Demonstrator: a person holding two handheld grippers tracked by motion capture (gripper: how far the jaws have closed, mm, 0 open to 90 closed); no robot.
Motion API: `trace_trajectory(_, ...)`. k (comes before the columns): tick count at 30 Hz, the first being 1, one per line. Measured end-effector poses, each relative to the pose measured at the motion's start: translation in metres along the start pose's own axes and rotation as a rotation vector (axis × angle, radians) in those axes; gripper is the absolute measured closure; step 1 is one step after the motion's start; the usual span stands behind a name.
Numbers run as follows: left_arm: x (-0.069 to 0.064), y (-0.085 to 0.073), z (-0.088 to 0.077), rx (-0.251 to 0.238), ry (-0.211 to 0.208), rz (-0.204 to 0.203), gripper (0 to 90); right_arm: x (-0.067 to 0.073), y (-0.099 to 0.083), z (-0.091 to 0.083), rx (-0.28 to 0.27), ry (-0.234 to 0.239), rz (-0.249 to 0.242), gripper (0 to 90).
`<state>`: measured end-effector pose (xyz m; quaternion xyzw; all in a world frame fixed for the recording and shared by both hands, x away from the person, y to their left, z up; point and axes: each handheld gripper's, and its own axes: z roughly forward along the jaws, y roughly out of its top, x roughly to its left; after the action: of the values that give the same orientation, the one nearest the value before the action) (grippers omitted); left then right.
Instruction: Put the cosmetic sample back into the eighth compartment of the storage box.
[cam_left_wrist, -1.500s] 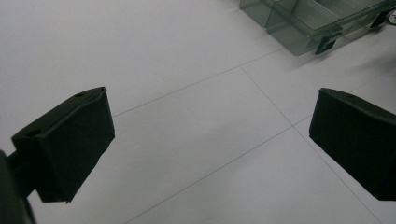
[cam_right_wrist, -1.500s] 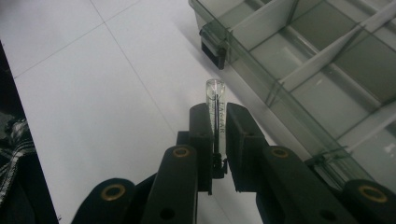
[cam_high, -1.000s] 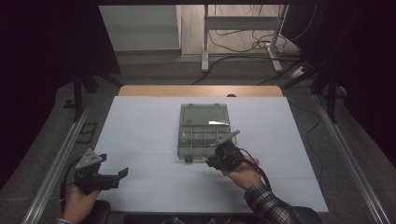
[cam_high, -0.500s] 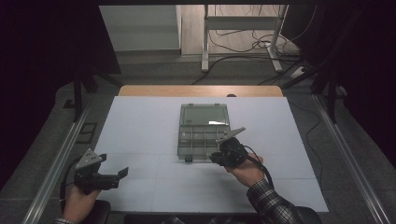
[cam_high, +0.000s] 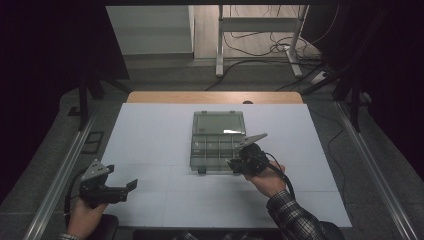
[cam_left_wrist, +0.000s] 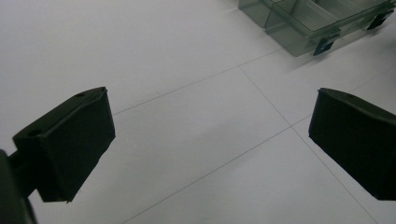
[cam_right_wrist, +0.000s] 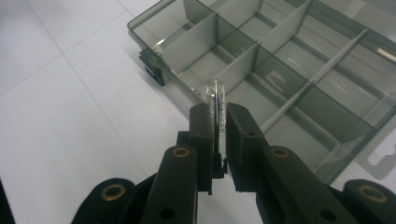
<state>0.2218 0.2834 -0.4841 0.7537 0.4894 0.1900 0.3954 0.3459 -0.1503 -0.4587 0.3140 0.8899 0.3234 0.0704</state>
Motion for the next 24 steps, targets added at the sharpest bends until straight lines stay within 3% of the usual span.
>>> trace_trajectory(24, 0.0, 0.0, 0.0, 0.002, -0.001, -0.001, 1.1, -0.02, 0.0, -0.002, -0.005, -0.05, 0.04, 80.8)
